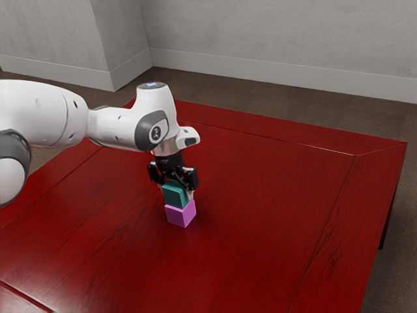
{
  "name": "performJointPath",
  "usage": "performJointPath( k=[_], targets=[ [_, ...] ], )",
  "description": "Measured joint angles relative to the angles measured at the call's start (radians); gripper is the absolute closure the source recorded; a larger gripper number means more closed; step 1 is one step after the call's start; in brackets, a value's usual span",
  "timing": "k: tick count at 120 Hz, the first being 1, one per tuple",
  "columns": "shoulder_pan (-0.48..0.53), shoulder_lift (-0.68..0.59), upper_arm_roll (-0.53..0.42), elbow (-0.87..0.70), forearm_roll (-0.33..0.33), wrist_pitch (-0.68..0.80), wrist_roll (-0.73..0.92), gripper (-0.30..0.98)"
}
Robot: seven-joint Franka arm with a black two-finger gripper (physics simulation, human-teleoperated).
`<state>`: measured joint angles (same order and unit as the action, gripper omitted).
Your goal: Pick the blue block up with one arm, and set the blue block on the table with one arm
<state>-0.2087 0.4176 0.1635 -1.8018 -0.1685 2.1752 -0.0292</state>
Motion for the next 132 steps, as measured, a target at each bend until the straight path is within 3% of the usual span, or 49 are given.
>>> performJointPath(
  k=[15,38,53,83,108,118,132],
  targets=[
    [0.000,-0.017,0.001,0.002,0.011,-0.002,-0.010,0.39],
    [0.013,-0.088,0.022,0.041,0.055,-0.049,-0.024,0.37],
    [0.083,-0.102,0.043,0.056,0.075,-0.088,-0.014,0.35],
    [0.186,0.006,0.044,0.072,0.077,-0.108,0.022,0.38],
    [0.199,0.073,0.043,0.074,0.066,-0.072,0.044,0.40],
    [0.200,0.088,0.042,0.073,0.059,-0.054,0.051,0.40],
    [0.200,0.093,0.042,0.074,0.046,-0.039,0.066,0.23]
  ],
)
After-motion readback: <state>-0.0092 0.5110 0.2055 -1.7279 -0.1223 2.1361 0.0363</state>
